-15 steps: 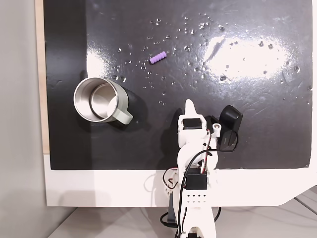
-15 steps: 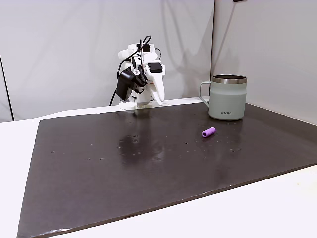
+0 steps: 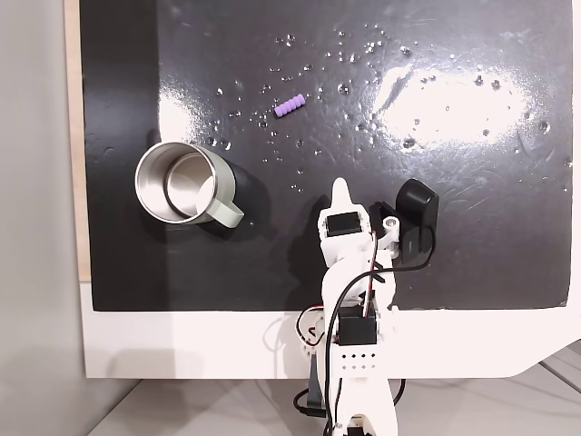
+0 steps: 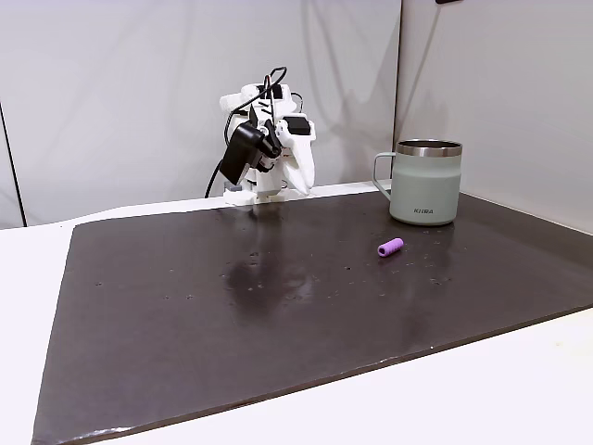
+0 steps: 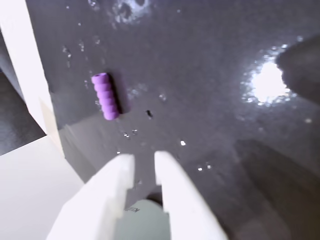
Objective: Grasp a pengrip and put it in the cup.
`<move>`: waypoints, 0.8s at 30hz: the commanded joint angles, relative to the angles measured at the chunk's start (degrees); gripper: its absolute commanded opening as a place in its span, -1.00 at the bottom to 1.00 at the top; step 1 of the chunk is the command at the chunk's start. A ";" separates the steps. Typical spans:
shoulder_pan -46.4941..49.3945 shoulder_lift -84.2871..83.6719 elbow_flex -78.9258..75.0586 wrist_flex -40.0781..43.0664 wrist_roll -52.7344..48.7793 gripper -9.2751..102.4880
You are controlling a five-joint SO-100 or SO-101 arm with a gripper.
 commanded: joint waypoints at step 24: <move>-8.17 -52.21 -49.92 -2.20 21.09 -0.83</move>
